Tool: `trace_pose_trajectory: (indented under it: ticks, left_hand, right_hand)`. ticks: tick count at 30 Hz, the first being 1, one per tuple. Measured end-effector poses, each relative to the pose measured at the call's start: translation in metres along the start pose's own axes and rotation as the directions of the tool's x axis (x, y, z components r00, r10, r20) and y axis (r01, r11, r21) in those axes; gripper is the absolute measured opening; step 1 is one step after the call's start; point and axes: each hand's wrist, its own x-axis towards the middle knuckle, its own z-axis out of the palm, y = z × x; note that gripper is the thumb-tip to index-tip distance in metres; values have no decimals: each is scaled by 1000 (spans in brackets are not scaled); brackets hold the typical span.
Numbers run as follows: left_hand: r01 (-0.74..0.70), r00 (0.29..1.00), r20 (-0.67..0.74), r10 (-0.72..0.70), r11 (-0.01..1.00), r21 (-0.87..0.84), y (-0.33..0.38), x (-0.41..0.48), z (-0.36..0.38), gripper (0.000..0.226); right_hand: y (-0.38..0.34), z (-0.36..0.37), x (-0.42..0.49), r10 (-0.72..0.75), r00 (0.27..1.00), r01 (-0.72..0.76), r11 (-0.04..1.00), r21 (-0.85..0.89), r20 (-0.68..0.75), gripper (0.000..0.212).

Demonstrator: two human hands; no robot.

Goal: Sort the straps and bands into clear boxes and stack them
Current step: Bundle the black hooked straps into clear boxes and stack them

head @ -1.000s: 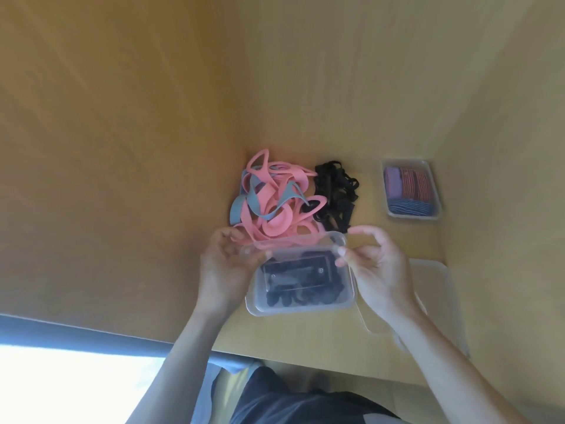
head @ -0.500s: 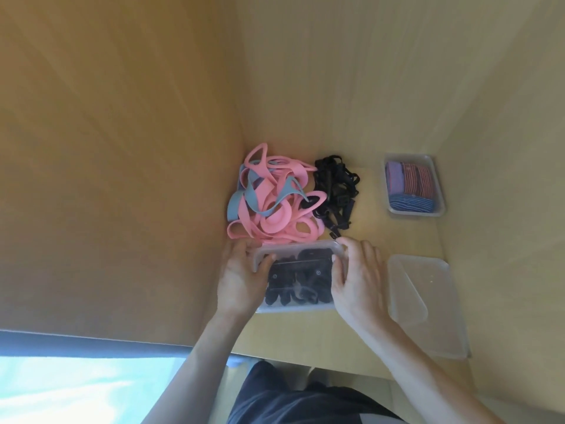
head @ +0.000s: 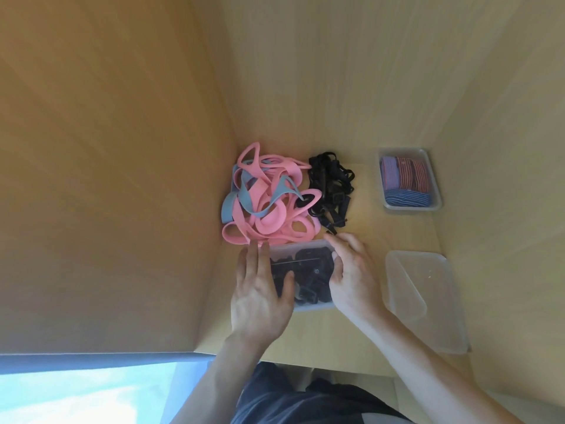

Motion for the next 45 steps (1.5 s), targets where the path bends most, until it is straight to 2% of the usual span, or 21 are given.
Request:
trace_pose_trajectory:
  ticks: [3, 7, 14, 19, 24, 28, 33, 37, 41, 45]
  left_hand:
    - [-21, 1000, -2, 22, 993, 113, -1, -2, 6, 74]
    - [-44, 999, -10, 46, 983, 180, -1, 0, 10, 71]
    - [-11, 1000, -8, 13, 983, 181, 2, -1, 12, 70]
    - [-23, 999, -30, 28, 986, 164, 3, -3, 12, 69]
    - [-20, 1000, -10, 22, 985, 169, 6, -4, 7, 70]
    - [-80, 997, 27, 77, 990, 112, 0, -2, -2, 70]
    - [-91, 996, -1, 91, 995, 29, 1, -3, -4, 65]
    - [-125, 992, -20, 125, 992, 30, -3, -5, 1, 65]
    - [-159, 987, 17, 158, 983, 91, -6, -5, 3, 70]
    - [-170, 985, 45, 165, 970, 176, -6, -3, 5, 69]
  right_hand:
    - [0, 1, 0, 15, 1000, -14, 999, 31, -17, 52]
    - [2, 4, 1, 39, 998, -35, 996, 82, -56, 51]
    - [0, 9, 4, 129, 985, -95, 959, 265, -111, 51]
    - [-1, 7, 5, 173, 984, -145, 929, 342, -52, 49]
    - [1, 2, 8, 104, 994, -96, 967, 236, -20, 51]
    - [3, 0, 5, 104, 994, -106, 977, 183, 17, 51]
    - [1, 1, 3, 63, 998, -61, 989, 135, -7, 48]
    - [0, -1, 3, 31, 999, -33, 996, 82, 27, 48]
    - [-5, -5, 4, -143, 975, 173, 969, -179, 170, 48]
    - [-6, -6, 10, -137, 911, 255, 928, -271, 388, 58]
